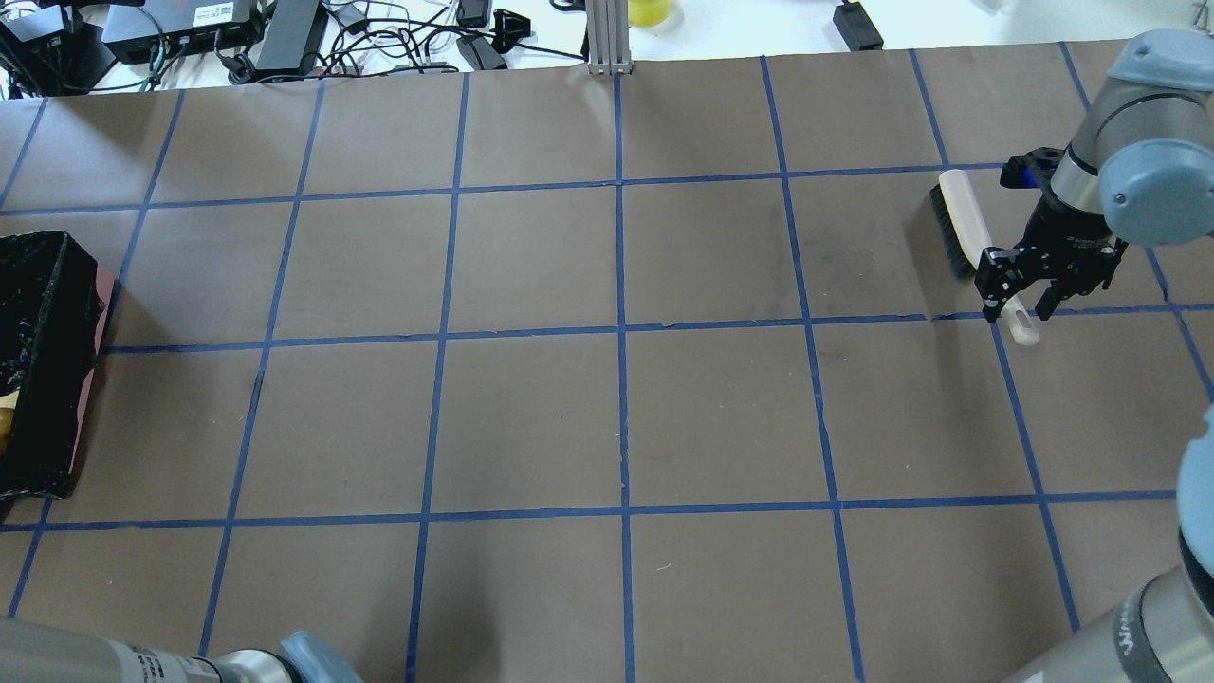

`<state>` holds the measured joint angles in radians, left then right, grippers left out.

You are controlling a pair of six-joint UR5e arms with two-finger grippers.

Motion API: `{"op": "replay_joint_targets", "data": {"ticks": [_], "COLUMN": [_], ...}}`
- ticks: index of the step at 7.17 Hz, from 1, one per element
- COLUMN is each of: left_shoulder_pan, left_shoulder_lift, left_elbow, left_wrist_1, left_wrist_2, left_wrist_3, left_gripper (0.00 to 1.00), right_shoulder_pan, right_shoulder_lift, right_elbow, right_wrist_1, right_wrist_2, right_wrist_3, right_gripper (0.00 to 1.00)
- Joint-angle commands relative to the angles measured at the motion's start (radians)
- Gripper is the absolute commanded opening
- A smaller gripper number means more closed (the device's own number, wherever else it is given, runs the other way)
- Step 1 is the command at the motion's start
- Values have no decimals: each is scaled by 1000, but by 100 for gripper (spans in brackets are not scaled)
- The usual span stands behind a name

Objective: Sweep and dump trash into bin
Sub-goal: 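Release the brush on the table and raise the right gripper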

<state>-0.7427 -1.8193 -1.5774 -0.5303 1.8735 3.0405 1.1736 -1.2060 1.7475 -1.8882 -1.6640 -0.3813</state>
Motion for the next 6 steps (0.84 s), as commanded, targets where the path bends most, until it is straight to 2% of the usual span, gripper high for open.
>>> {"op": "replay_joint_targets", "data": {"ticks": [1, 2, 4, 6], "left_shoulder_pan": [-61, -61, -52, -49], "left_shoulder_lift": [29, 35, 31, 31], "left_elbow": [-28, -70, -125, -136], "left_wrist_1": [53, 131, 237, 239], "left_wrist_2": [81, 81, 79, 81], "left_wrist_3": [1, 3, 41, 52], "left_gripper": [0, 0, 0, 0], "right_shoulder_pan": [3, 6, 33, 221], "right_shoulder_lift": [-68, -136, -248, -283], "right_elbow": [-37, -63, -205, -365], "right_wrist_1": [12, 61, 279, 424], "right_wrist_2": [7, 16, 20, 7], "right_wrist_3": [-1, -1, 2, 106], "right_gripper": [100, 100, 100, 100]}}
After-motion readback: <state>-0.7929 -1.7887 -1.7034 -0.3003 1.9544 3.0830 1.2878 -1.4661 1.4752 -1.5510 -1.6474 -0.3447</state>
